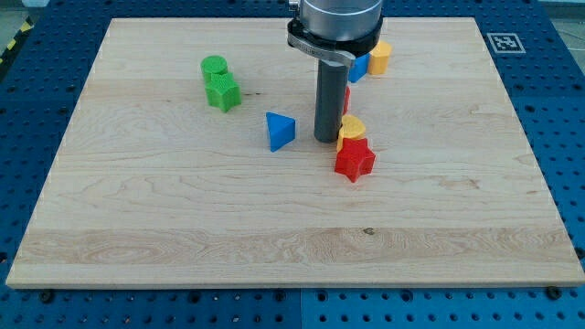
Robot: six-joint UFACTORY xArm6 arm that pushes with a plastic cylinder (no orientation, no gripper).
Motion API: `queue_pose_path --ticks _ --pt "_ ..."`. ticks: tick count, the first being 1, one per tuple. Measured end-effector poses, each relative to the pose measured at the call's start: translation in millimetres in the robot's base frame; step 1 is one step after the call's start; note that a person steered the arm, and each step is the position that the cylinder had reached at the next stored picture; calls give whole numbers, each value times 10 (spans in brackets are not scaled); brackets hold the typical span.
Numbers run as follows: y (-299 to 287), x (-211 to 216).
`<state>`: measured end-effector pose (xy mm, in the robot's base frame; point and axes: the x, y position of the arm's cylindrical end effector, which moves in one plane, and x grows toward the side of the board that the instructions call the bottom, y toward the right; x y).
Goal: Move the blue triangle to the bottom right to the green star
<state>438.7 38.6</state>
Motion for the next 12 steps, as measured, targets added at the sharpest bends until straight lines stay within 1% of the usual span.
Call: queue_pose_path --ticks 1,2,3,7,9,12 --pt "-3 65" --pt "-94 232" --pt "-294 248" --pt "-471 185" --pt "-663 185" --pt "-633 167"
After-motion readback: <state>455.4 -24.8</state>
